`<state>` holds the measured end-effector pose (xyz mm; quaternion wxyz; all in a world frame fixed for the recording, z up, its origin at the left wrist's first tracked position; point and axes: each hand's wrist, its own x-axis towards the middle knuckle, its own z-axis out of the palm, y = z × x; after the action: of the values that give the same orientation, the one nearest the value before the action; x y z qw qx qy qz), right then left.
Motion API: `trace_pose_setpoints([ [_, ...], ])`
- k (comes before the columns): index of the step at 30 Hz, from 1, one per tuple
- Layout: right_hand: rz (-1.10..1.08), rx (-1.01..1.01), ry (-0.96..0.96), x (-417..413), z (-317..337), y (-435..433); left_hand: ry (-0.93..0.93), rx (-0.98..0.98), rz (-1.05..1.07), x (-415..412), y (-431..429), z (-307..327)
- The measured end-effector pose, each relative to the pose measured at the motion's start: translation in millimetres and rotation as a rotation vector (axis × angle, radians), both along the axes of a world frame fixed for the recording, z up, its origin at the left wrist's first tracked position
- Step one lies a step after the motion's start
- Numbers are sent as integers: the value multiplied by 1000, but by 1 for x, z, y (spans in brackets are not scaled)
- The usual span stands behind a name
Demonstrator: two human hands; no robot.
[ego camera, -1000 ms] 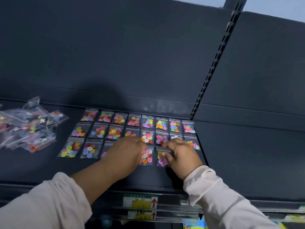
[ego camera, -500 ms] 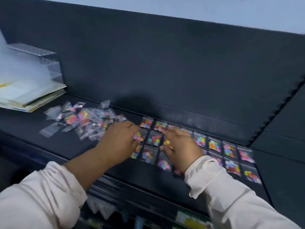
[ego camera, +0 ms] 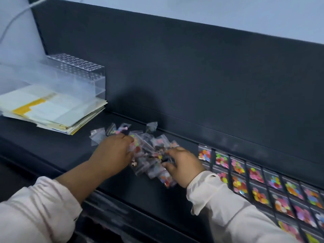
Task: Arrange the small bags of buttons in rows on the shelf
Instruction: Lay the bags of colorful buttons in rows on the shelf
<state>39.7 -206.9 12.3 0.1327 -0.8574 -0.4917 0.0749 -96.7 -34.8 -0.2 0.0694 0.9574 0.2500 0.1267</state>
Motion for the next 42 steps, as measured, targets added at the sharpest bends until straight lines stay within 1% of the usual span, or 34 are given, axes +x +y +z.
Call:
trace_pose_setpoints([
  [4, -4, 8, 60, -13, -9, 43, 11, -97, -7, -5, 42, -8],
  [7, -9, 27, 78, -20, -13, 70, 57, -147, -41, -5, 66, -15],
  [13, -18, 108, 85, -22, -10, 114, 84, -244, -187, 12, 90, -25],
  [16, -49, 140, 63, -14, -7, 140, 137, -247, -253, 19, 101, -26],
  [19, -77, 61, 59, 1, -12, 163, 142, -240, -264, 23, 112, -31],
  [22, -99, -66, 89, 12, -21, 183, 149, -176, -254, 23, 123, -39],
  [24, -101, -162, 71, 16, -26, 191, 140, -194, -232, 20, 127, -42],
  [26, -125, -194, 76, 15, -31, 195, 100, -211, -219, 19, 129, -43],
  [28, -161, -132, 134, 16, -37, 197, 45, -227, -216, 19, 130, -43],
  [31, -236, 56, 321, 19, -42, 196, -38, -302, -205, 17, 132, -41],
  [32, -256, 125, 369, 20, -41, 196, -78, -352, -190, 17, 133, -40],
  [33, -274, 192, 418, 21, -41, 195, -125, -448, -153, 16, 133, -37],
  [37, -331, 426, 601, 25, -38, 193, -329, -970, 71, 22, 132, -19],
  [40, -348, 614, 832, 24, -29, 189, -410, -1310, 227, 25, 133, -8],
  [42, -356, 678, 985, 20, -20, 185, -454, -1537, 262, 26, 131, -1],
])
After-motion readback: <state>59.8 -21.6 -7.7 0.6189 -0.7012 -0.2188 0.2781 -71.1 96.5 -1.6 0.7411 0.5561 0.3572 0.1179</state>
